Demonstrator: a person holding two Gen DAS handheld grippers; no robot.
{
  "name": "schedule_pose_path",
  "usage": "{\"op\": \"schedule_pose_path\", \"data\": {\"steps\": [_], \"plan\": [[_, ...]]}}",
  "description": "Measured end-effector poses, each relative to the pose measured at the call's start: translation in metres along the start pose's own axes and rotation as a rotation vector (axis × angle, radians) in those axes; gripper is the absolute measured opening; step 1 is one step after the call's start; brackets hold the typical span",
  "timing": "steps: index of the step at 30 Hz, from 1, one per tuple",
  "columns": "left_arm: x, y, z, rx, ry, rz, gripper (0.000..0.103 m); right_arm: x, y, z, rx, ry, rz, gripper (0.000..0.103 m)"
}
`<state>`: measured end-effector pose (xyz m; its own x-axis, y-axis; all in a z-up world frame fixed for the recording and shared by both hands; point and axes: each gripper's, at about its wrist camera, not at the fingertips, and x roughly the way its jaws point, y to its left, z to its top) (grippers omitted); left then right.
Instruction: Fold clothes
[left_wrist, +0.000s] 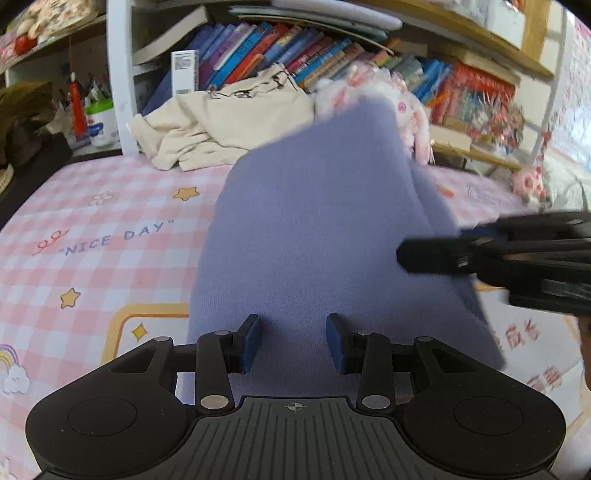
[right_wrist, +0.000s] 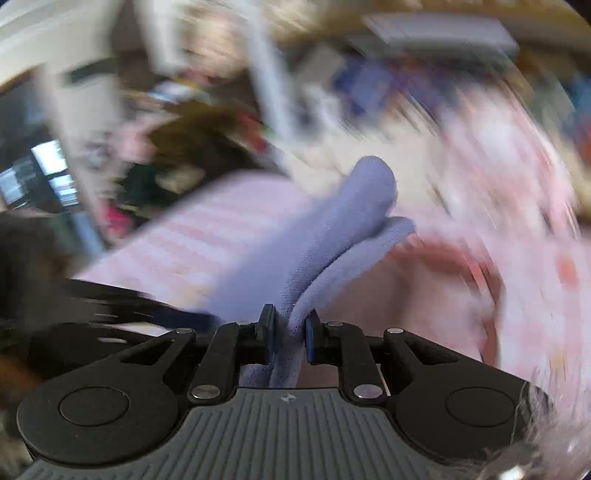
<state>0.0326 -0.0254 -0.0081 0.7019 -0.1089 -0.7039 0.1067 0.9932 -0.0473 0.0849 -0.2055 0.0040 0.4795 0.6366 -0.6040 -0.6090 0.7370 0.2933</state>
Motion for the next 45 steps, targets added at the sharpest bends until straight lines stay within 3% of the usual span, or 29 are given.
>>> {"op": "schedule_pose_path", "data": {"steps": [3, 5, 7, 8, 10, 13, 14, 15, 16, 20, 21, 23, 25, 26, 28, 30, 37, 45], "plan": [[0.001, -0.009, -0.001, 0.059, 0.018, 0.006, 0.043, 0.021, -0.045, -0.008, 0.279, 0.088, 0.038, 0.019], [0.003, -0.014, -0.002, 0.100, 0.029, -0.003, 0.065, 0.022, -0.049, -0.005, 0.286, 0.101, 0.055, 0.023], [0.005, -0.020, -0.004, 0.149, 0.036, -0.027, 0.078, 0.024, -0.047, -0.003, 0.277, 0.096, 0.069, 0.038], [0.006, -0.024, -0.005, 0.174, 0.038, -0.025, 0.079, 0.025, -0.047, -0.002, 0.287, 0.091, 0.080, 0.043], [0.006, -0.028, -0.004, 0.202, 0.040, -0.008, 0.080, 0.025, -0.049, 0.001, 0.326, 0.077, 0.091, 0.052], [0.004, -0.025, 0.000, 0.173, 0.043, -0.023, 0.080, 0.030, -0.053, 0.009, 0.373, 0.056, 0.078, 0.051], [0.004, -0.023, 0.001, 0.165, 0.047, -0.030, 0.080, 0.027, -0.052, 0.015, 0.375, 0.051, 0.064, 0.048], [0.004, -0.021, 0.001, 0.157, 0.051, -0.036, 0.080, 0.025, -0.049, 0.018, 0.349, 0.051, 0.036, 0.027], [0.003, -0.020, 0.002, 0.148, 0.050, -0.041, 0.080, 0.021, -0.041, 0.021, 0.272, 0.031, 0.017, 0.017], [-0.001, -0.011, 0.007, 0.092, 0.042, -0.044, 0.080, -0.012, -0.002, 0.021, -0.041, -0.169, 0.047, 0.017], [-0.003, -0.008, 0.009, 0.071, 0.039, -0.041, 0.080, -0.011, 0.004, 0.018, -0.086, -0.166, 0.008, 0.017], [-0.008, -0.001, 0.011, 0.041, 0.022, -0.013, 0.080, 0.010, -0.005, 0.016, -0.033, -0.047, -0.072, 0.018], [-0.016, 0.008, 0.014, 0.012, 0.000, 0.012, 0.080, 0.031, -0.029, 0.013, 0.111, 0.067, -0.085, 0.023], [-0.020, 0.014, 0.016, -0.004, -0.015, 0.018, 0.080, 0.027, -0.035, 0.014, 0.154, 0.048, -0.067, 0.027], [-0.030, 0.026, 0.019, -0.035, -0.044, 0.029, 0.084, 0.017, -0.044, 0.016, 0.213, 0.018, -0.058, 0.052], [-0.031, 0.039, 0.022, -0.074, -0.049, 0.036, 0.087, 0.006, -0.048, 0.016, 0.253, -0.005, -0.056, 0.067], [-0.005, 0.081, 0.023, -0.267, 0.025, -0.044, 0.087, 0.000, -0.049, 0.000, 0.432, 0.074, -0.084, 0.067], [0.029, 0.105, 0.032, -0.370, 0.073, -0.184, 0.083, 0.000, -0.039, -0.011, 0.532, 0.091, -0.136, 0.063]]}}
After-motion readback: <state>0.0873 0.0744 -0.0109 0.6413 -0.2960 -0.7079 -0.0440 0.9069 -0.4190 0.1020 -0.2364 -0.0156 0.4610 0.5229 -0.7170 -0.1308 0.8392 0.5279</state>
